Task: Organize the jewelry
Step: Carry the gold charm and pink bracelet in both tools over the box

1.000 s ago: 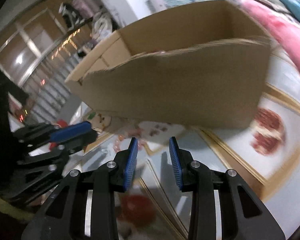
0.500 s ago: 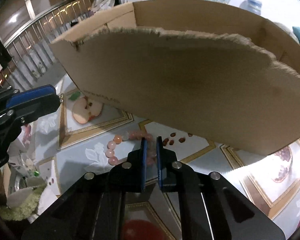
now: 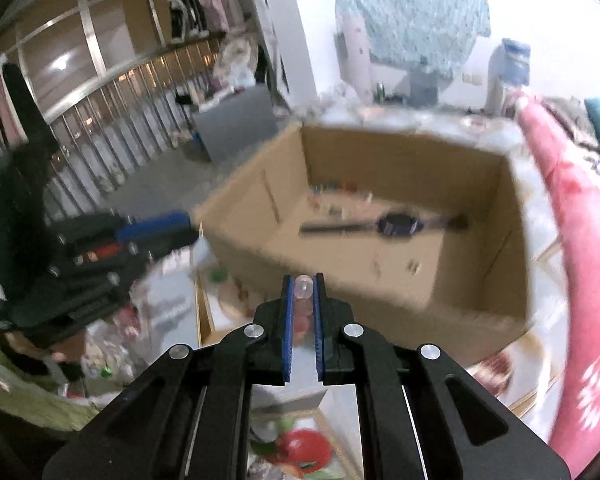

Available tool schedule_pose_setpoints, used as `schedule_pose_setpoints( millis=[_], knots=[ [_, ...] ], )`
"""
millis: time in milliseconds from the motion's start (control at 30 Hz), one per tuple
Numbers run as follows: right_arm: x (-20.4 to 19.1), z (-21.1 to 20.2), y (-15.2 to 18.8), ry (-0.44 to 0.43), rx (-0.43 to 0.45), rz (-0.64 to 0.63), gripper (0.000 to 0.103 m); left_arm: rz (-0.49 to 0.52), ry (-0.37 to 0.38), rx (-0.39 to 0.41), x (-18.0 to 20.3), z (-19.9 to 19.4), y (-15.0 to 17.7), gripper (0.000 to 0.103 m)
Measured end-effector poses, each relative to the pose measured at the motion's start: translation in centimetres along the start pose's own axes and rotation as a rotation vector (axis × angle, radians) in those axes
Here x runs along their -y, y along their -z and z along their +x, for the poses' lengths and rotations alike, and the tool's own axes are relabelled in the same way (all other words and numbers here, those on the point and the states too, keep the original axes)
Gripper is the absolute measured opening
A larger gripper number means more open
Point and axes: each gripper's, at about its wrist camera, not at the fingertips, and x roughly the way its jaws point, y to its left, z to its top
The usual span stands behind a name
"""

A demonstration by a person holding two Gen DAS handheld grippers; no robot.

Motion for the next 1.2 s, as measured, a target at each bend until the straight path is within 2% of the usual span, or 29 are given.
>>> schedule_pose_setpoints(
  millis=[133,233,300,567,700,900,1033,1200],
  knots=[
    [2.6,-1.9,-4.1,-0.024,0.064,0.028,0.007,0.007,0.042,0.044,-0.7,-0.2,-2.3,0.016],
    [4.5,-0.9,-6.3,-0.012,0.053,0.034,0.007,0.008,0.063,0.038,-1.1,0.8,-3.2,0.016],
    [5.7,0.9,-7.2,-0.023,0.009,0.053,0.007,-0.008,0.089,0.01,-1.5,2.4,-3.8,0.016],
    [8.5,7.3,-7.2,-0.042,-0.183,0.11,0.007,-0.073,0.199,-0.146,-2.1,9.3,-4.8,0.016],
    [9.1,9.0,-6.7,-0.048,-0.249,0.119,0.007,-0.087,0.211,-0.214,-2.1,11.8,-4.6,0.016],
    [9.3,9.9,-5.9,-0.064,-0.339,0.104,0.008,-0.083,0.231,-0.265,-1.8,13.2,-4.1,0.017],
    [9.4,9.4,-5.7,-0.043,-0.353,0.094,0.015,-0.09,0.227,-0.294,-1.9,13.8,-3.7,0.017],
    [9.7,7.6,-6.0,-0.043,-0.307,0.109,0.018,-0.106,0.225,-0.277,-2.3,13.1,-3.9,0.027]
  ],
)
